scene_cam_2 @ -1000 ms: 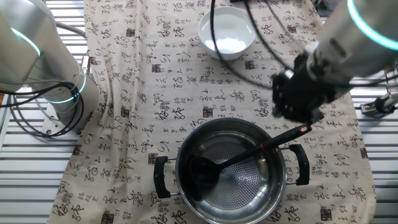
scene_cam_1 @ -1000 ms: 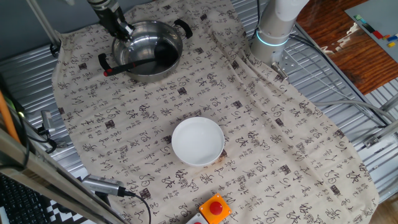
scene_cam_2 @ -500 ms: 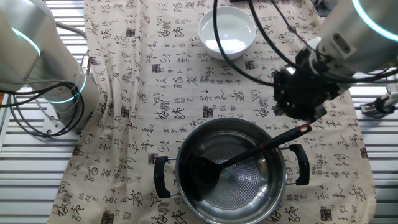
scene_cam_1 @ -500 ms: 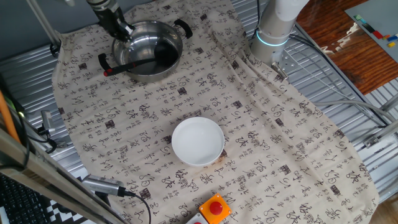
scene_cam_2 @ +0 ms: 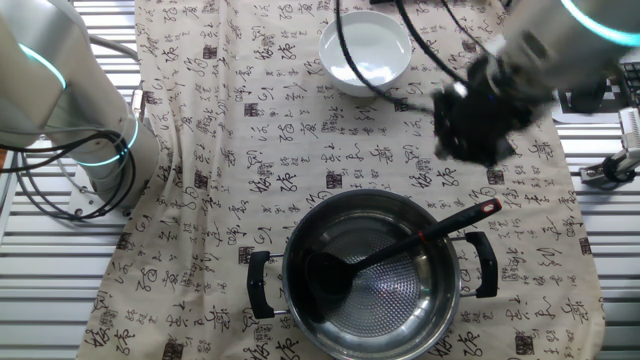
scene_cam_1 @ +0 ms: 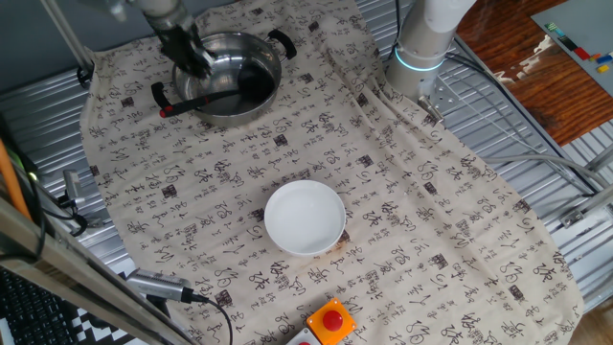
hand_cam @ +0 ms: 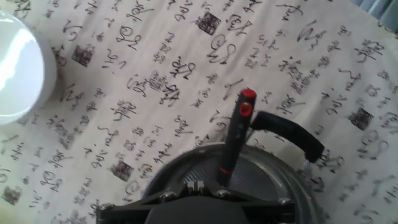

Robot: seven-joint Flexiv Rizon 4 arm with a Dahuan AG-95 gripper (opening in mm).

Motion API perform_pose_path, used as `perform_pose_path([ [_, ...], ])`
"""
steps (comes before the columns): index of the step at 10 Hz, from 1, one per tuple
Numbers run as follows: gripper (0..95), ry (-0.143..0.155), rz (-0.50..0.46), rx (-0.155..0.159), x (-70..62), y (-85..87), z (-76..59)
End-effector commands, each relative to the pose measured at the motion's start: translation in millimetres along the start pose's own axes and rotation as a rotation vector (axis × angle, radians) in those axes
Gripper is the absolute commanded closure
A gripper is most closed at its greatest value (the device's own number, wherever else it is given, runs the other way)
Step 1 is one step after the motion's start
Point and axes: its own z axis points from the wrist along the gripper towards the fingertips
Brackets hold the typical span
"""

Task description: Scoop water with a large spoon from one bowl to another

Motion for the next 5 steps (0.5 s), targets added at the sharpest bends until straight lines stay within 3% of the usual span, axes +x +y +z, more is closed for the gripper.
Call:
perform_pose_path([
  [1, 95.0, 0.016, 0.12, 0.035, -8.9, 26.0, 9.0],
  [3, 95.0, 0.012, 0.121, 0.037, -10.3, 30.1, 9.7],
  [5, 95.0, 0.007, 0.043, 0.042, -10.3, 30.1, 9.7],
])
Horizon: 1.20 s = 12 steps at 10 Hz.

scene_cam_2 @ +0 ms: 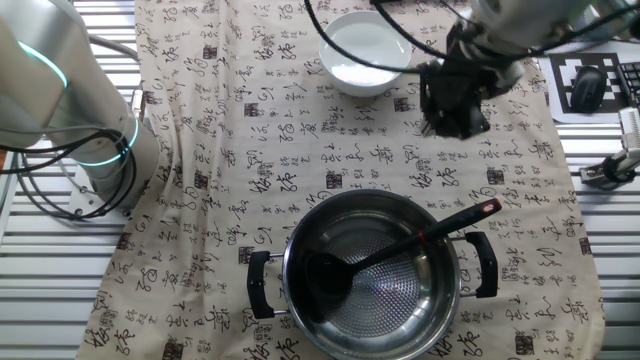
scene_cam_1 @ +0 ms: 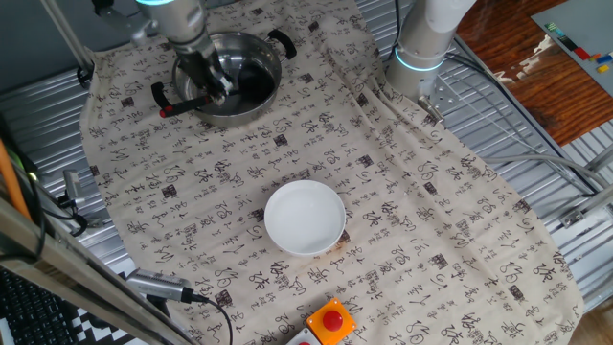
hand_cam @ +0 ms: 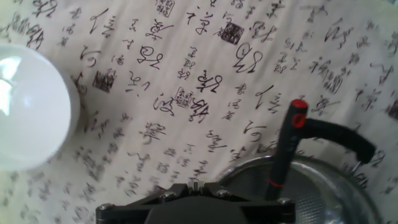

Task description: Scoop water with a large spoon from one bowl to another

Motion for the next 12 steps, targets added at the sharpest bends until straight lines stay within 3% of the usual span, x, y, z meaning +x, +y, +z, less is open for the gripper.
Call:
perform_pose_path([
  [1, 95.0, -0.01, -0.142, -0.013, 1.9, 0.3, 0.0],
  [3, 95.0, -0.014, -0.139, -0.022, 1.9, 0.3, 0.0],
  [6, 95.0, -0.016, -0.04, 0.002, -5.2, 52.4, 10.3],
  [8, 95.0, -0.025, -0.03, 0.006, -8.9, 51.5, 12.2],
  [12, 95.0, -0.012, -0.051, -0.018, -8.9, 51.5, 12.2],
])
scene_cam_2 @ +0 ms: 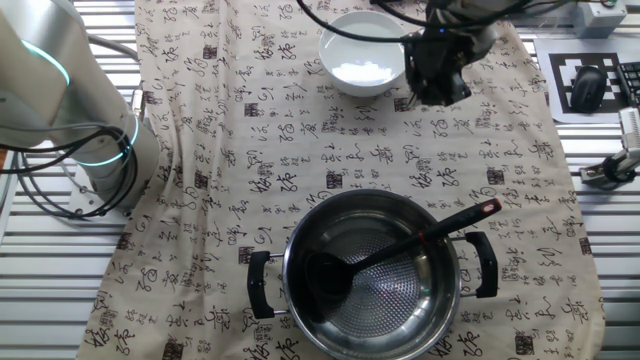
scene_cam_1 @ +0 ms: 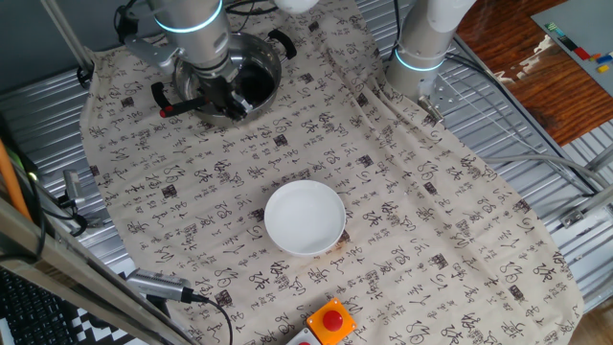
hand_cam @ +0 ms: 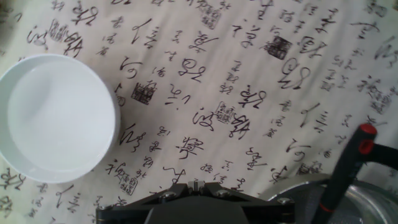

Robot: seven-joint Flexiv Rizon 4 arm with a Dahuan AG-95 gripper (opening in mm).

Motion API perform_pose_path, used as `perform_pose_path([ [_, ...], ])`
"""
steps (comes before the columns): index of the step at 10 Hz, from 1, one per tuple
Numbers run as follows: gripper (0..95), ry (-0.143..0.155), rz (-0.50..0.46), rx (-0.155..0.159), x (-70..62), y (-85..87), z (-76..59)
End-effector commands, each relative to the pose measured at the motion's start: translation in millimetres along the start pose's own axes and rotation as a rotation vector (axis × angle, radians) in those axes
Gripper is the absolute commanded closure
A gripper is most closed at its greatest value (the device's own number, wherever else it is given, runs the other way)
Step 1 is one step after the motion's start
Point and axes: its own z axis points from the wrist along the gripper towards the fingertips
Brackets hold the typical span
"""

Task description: Scoop water with a large spoon from one bowl to another

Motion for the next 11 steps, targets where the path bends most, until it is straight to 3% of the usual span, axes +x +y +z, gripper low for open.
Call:
perform_pose_path([
  [1, 95.0, 0.01, 0.022, -0.003, 0.3, -0.7, 0.1],
  [5, 95.0, 0.003, -0.009, 0.004, -2.8, -12.0, 7.8],
  [6, 95.0, 0.0, -0.025, -0.001, -5.4, -26.5, 13.6],
  [11, 95.0, -0.019, -0.039, -0.007, -6.5, -26.9, 15.5],
])
